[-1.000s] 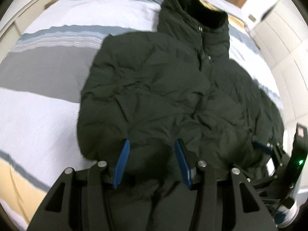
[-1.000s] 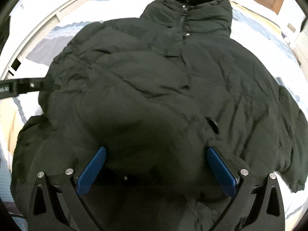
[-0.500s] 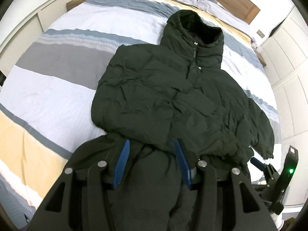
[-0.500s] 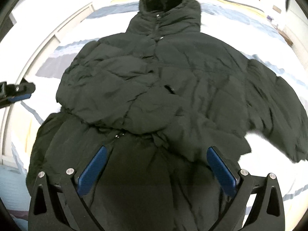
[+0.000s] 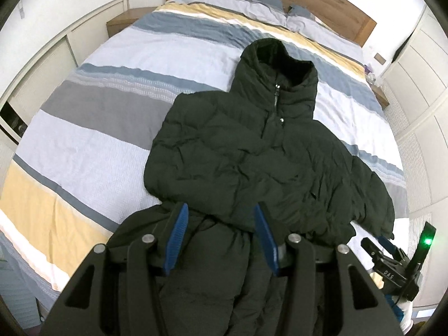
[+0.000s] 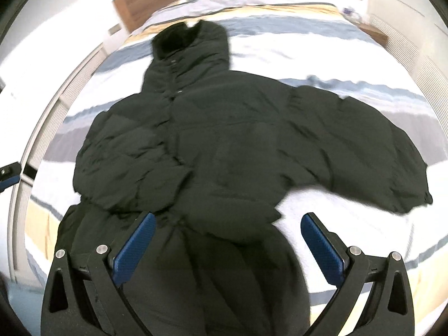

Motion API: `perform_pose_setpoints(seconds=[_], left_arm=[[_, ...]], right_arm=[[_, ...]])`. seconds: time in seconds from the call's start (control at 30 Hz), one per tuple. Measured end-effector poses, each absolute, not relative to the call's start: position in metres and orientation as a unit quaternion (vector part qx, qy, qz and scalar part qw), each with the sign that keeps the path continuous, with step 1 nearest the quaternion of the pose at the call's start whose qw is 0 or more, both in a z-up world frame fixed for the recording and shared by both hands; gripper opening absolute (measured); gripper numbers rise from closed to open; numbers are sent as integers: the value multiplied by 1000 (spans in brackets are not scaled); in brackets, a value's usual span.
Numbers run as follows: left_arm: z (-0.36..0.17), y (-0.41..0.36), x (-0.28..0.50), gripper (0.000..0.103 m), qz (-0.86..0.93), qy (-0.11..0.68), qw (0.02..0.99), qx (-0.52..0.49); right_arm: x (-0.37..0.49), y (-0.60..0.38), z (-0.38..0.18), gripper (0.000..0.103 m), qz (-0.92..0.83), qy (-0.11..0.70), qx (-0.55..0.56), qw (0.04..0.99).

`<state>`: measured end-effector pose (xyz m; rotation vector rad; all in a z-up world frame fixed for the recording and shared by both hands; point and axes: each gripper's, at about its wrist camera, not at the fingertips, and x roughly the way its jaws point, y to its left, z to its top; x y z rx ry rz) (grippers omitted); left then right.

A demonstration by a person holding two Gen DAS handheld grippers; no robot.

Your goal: Fold large clothes

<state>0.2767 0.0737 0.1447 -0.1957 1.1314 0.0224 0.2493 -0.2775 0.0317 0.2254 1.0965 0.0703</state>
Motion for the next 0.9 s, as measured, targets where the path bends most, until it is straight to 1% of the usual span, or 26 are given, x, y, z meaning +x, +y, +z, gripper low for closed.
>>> perform_pose_setpoints(seconds=[0.23, 0.67, 0.9], left_arm=[[151, 54, 280, 48, 10, 522, 849, -82], [125, 27, 292, 48, -11, 547, 831, -99], [114, 19, 294, 48, -10, 557, 825, -91]], right_arm=[[234, -334, 27, 102, -23, 516, 148, 843], [196, -442, -2, 102, -133, 509, 231, 818], [179, -489, -22, 102, -170, 500, 289, 799]])
